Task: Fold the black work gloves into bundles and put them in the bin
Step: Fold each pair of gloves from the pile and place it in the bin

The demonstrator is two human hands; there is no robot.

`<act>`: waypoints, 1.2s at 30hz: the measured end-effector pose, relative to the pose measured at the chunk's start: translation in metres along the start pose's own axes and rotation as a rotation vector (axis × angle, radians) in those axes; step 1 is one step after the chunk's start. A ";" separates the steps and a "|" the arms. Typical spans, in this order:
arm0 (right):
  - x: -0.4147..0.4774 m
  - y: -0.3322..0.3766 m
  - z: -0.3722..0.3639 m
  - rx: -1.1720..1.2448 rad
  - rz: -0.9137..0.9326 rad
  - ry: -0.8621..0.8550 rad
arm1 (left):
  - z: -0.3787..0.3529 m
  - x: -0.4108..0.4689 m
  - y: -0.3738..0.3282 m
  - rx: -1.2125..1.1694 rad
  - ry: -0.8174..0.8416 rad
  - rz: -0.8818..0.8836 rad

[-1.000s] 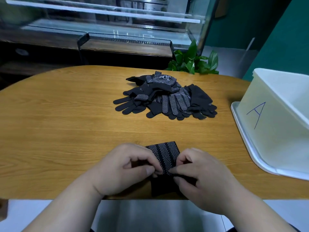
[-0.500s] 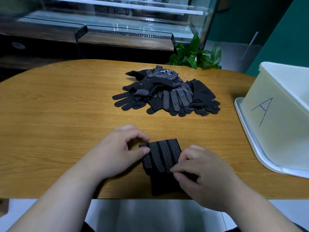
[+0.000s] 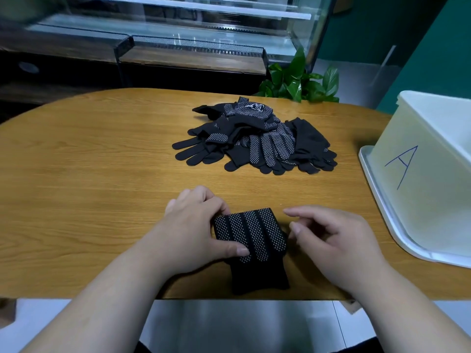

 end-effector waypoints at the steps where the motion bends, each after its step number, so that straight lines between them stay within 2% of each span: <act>1: 0.000 -0.003 0.000 -0.004 -0.023 0.009 | 0.000 0.000 0.000 0.000 0.002 -0.004; 11: 0.007 -0.006 -0.010 -0.121 -0.090 0.307 | 0.002 0.000 0.002 -0.053 -0.012 -0.051; 24: 0.001 0.002 -0.012 -0.134 -0.098 0.296 | 0.003 -0.001 0.013 -0.113 0.006 -0.098; 28: 0.002 0.004 -0.011 -0.182 -0.026 0.304 | 0.006 -0.002 0.011 -0.050 -0.005 -0.078; 31: 0.006 0.004 -0.009 -0.196 -0.062 0.273 | 0.007 -0.002 0.010 -0.047 0.018 -0.056; 36: 0.010 -0.009 -0.010 0.077 -0.230 0.183 | 0.007 -0.003 0.011 -0.046 -0.017 -0.037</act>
Point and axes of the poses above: each hand's wrist, its own x-axis towards the middle knuckle, its own z-axis out of the back of the hand, y = z × x, the point moved 2 cm from there along x, towards the middle knuckle, and after that the axes turned 4 degrees about y, right-handed, at the moved point
